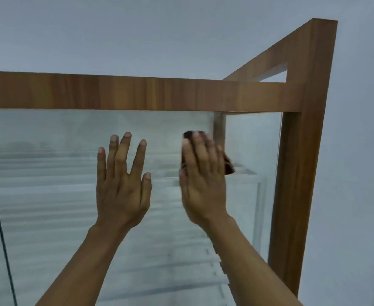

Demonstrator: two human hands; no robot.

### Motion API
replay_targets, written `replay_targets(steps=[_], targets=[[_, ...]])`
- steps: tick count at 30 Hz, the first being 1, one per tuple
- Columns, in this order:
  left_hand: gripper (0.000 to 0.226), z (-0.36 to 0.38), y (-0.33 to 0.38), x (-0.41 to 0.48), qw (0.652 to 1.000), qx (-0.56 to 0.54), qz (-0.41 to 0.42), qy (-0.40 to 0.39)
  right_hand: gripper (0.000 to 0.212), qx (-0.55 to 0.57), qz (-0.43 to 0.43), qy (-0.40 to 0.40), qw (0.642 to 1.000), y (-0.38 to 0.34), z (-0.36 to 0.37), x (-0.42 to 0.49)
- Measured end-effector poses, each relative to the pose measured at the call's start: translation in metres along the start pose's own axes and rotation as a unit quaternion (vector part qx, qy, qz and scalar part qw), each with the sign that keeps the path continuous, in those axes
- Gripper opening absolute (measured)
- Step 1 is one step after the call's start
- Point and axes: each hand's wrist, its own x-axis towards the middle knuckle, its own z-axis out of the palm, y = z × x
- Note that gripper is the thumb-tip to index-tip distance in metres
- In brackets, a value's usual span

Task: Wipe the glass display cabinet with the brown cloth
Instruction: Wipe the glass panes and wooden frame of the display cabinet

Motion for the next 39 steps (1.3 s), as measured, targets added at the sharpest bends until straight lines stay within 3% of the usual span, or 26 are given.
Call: replay_targets(steps=[1,2,4,6,7,8,10,11,13,15,17,18,19,21,23,24,27,28,29,31,33,34,36,37,38,39], targets=[[0.059,0.000,-0.004,-0.003,1.000,-0.002,0.001,0.004,0.055,0.005,-0.093,-0.036,0.995,-0.009,0.005,-0.012],[0.058,-0.001,-0.008,-0.008,1.000,0.000,0.001,0.005,0.055,-0.004,-0.122,-0.045,0.991,-0.001,0.004,-0.025],[0.056,0.000,-0.012,-0.024,1.000,0.009,-0.003,-0.004,0.063,-0.011,0.012,-0.006,1.000,0.035,-0.007,-0.052],[0.056,0.004,-0.004,-0.042,1.000,0.010,-0.005,-0.015,0.066,-0.013,0.225,0.067,0.972,0.054,-0.020,-0.056],[0.057,0.007,0.002,-0.049,1.000,0.008,-0.001,-0.020,0.064,-0.023,0.260,0.093,0.961,0.046,-0.018,-0.048],[0.057,0.010,0.008,-0.055,1.000,0.003,0.004,-0.019,0.063,-0.022,0.228,0.090,0.969,0.029,-0.010,-0.038],[0.057,0.013,0.009,-0.063,1.000,-0.014,0.000,-0.004,0.061,-0.001,0.026,0.011,1.000,-0.019,0.011,-0.036],[0.057,0.013,0.005,-0.069,1.000,-0.020,-0.014,0.004,0.059,0.001,-0.073,-0.039,0.997,-0.035,0.017,-0.048],[0.057,0.011,-0.005,-0.084,0.999,-0.019,-0.035,0.014,0.058,-0.020,-0.123,-0.057,0.991,-0.022,0.016,-0.082],[0.057,0.011,-0.011,-0.102,0.999,-0.017,-0.031,0.008,0.058,-0.031,0.033,0.008,0.999,0.025,0.003,-0.108],[0.058,0.014,-0.012,-0.116,1.000,-0.010,-0.016,0.008,0.059,-0.021,0.228,0.104,0.968,0.049,-0.007,-0.105],[0.058,0.017,-0.010,-0.123,1.000,-0.009,-0.015,0.011,0.060,-0.011,0.258,0.129,0.958,0.040,-0.003,-0.100],[0.058,0.019,-0.007,-0.132,1.000,-0.011,-0.018,0.016,0.060,-0.005,0.216,0.123,0.969,0.019,0.008,-0.101],[0.058,0.024,-0.002,-0.158,0.999,-0.024,-0.027,0.028,0.058,0.003,0.008,0.044,0.999,-0.035,0.036,-0.142],[0.058,0.029,0.005,-0.195,0.999,-0.024,-0.016,0.029,0.057,-0.012,-0.101,-0.020,0.995,-0.051,0.047,-0.212],[0.058,0.033,0.009,-0.214,1.000,-0.020,-0.006,0.022,0.056,-0.023,-0.080,-0.003,0.996,-0.034,0.043,-0.239],[0.059,0.042,0.018,-0.263,1.000,-0.025,0.007,0.011,0.059,-0.010,0.161,0.096,0.982,0.022,0.023,-0.264],[0.060,0.045,0.023,-0.278,1.000,-0.024,0.013,0.008,0.059,-0.011,0.199,0.105,0.974,0.024,0.021,-0.264],[0.060,0.049,0.028,-0.294,1.000,-0.025,0.017,0.008,0.059,-0.018,0.170,0.093,0.981,0.013,0.026,-0.268],[0.060,0.055,0.033,-0.328,0.999,-0.027,0.013,0.013,0.058,-0.021,-0.024,0.007,0.999,-0.026,0.048,-0.305],[0.060,0.060,0.036,-0.359,1.000,-0.026,0.007,0.015,0.056,-0.020,-0.158,-0.074,0.985,-0.041,0.055,-0.363],[0.060,0.063,0.036,-0.372,1.000,-0.024,0.010,0.013,0.056,-0.025,-0.150,-0.066,0.986,-0.027,0.050,-0.384],[0.060,0.065,0.033,-0.391,1.000,-0.019,0.019,0.009,0.058,-0.002,0.032,0.013,0.999,0.017,0.036,-0.405],[0.061,0.066,0.032,-0.396,1.000,-0.015,0.021,0.009,0.060,0.011,0.146,0.059,0.987,0.034,0.027,-0.407],[0.061,0.067,0.033,-0.399,1.000,-0.010,0.022,0.009,0.062,0.015,0.217,0.085,0.972,0.041,0.022,-0.406],[0.061,0.068,0.035,-0.403,1.000,-0.006,0.019,0.007,0.064,0.011,0.228,0.081,0.970,0.035,0.023,-0.406]])
